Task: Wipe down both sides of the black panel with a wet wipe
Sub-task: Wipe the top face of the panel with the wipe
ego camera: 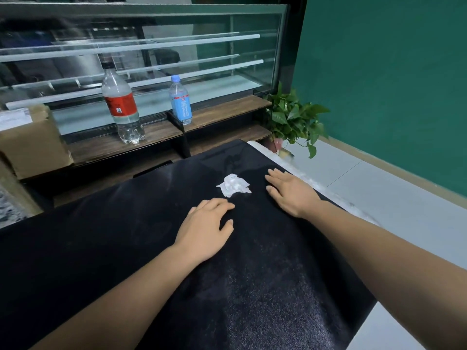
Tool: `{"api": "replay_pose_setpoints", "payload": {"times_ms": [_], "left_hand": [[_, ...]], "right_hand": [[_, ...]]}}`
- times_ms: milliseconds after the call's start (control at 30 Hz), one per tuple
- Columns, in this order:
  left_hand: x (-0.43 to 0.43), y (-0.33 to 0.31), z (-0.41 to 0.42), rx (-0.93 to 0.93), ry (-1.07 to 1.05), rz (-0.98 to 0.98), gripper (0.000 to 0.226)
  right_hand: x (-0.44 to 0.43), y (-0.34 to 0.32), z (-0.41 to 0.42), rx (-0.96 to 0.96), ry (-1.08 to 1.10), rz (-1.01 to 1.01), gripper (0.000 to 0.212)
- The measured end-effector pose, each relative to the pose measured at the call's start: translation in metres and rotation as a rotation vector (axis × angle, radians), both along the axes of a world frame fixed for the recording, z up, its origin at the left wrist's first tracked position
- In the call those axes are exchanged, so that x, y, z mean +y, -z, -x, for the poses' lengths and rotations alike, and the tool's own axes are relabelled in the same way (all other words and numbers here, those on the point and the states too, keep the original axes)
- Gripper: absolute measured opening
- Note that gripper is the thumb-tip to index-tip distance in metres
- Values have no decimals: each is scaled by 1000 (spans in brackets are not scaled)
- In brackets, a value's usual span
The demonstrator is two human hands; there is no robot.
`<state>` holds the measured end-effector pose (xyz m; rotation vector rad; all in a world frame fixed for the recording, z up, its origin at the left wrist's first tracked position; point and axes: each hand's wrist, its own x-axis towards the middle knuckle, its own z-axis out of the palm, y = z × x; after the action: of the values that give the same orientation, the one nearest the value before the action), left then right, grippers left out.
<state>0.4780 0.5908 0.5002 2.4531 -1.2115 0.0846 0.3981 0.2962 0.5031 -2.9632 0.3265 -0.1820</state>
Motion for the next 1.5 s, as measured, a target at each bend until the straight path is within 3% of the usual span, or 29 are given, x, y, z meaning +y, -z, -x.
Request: {"api": "replay_pose_setpoints", "payload": {"times_ms": [233, 533, 967, 1500], "left_hand": [[-58, -1, -30, 25, 79, -164, 58], [-81, -1, -82, -104, 166, -203, 47], [-58, -3, -196, 49, 59, -232, 41], [-44, -12, -229, -14, -242, -145, 39]], "right_hand": [[0, 14, 4, -32, 38, -63, 61], [0, 16, 5, -84, 46, -53, 61], [-2, 20, -2, -105, 56, -45, 58], [-1, 21, -4, -131, 71, -60, 62]]}}
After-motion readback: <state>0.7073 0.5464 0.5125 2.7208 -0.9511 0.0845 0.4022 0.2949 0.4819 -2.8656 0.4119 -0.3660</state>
